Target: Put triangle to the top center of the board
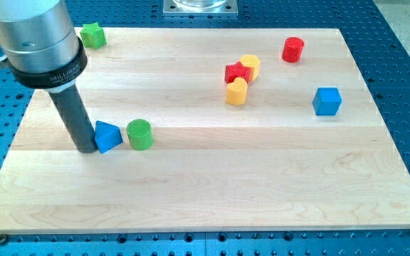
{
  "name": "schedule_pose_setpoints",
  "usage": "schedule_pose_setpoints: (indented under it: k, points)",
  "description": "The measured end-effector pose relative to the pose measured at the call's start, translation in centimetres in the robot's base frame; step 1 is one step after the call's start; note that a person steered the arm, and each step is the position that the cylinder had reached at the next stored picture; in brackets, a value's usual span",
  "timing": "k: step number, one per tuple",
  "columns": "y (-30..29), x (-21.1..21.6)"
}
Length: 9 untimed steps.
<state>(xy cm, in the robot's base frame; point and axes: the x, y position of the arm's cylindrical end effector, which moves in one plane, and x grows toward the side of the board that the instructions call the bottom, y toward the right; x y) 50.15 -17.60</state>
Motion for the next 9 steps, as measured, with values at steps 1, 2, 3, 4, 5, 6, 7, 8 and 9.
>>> schedule_pose_setpoints:
  k: [1, 2, 3, 4, 5, 6, 7, 8, 9]
  points:
    - [0.9, 0.5]
    - [6.0, -5.6]
    - [11.3, -7.9]
    - [12.0, -3.5]
    - [14.3, -8.8]
    - [16.6, -14.4]
    - [16.1, -14.4]
    - [13.0, -11.5]
    - [10.4, -15.0]
